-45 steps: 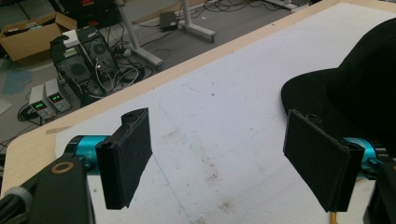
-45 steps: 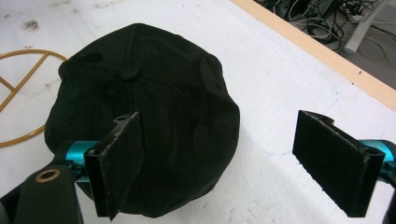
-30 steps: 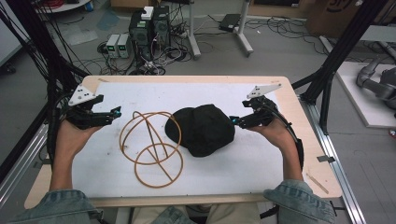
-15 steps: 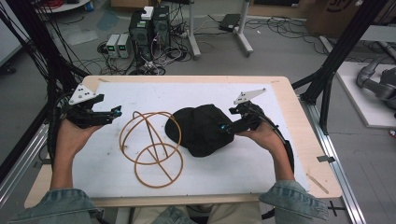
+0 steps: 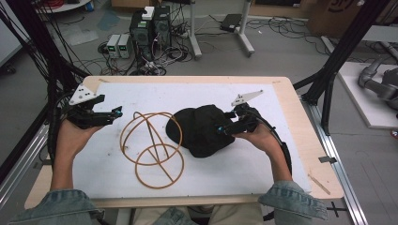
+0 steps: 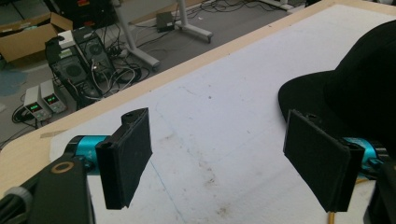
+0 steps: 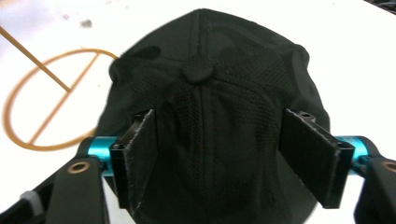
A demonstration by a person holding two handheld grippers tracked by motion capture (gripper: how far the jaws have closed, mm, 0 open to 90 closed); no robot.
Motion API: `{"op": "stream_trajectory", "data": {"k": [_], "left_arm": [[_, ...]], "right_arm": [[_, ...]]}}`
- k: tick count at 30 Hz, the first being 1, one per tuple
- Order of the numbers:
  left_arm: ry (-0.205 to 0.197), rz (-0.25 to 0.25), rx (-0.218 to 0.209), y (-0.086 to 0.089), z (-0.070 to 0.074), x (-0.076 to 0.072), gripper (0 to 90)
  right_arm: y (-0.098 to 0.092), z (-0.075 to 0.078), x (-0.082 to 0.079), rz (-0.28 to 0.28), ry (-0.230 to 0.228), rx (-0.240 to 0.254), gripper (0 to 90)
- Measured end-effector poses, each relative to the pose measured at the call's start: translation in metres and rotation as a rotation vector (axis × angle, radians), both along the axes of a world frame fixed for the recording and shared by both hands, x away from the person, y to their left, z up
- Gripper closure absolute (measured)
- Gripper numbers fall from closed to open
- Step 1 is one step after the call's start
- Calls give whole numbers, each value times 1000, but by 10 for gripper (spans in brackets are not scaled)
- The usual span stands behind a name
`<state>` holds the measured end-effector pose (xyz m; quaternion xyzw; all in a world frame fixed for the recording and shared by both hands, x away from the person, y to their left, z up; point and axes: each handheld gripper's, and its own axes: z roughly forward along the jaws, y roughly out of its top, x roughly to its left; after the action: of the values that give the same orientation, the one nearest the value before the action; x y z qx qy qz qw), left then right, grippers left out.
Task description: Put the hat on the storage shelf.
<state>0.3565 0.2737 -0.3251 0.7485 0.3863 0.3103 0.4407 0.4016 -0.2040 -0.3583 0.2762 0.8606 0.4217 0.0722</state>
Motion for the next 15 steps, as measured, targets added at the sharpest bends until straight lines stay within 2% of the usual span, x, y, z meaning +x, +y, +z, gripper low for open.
{"op": "stream_trajectory", "data": {"k": [7, 14, 15], "left_arm": [[2, -1, 0, -1, -1, 0, 237], [3, -2, 0, 0, 0, 0, 237], [4, -2, -2, -1, -1, 1, 237]], "right_arm": [[-1, -7, 4, -3, 22, 52, 359], [0, -7, 2, -3, 1, 32, 428], [0, -6, 2, -7, -2, 28, 469]]}}
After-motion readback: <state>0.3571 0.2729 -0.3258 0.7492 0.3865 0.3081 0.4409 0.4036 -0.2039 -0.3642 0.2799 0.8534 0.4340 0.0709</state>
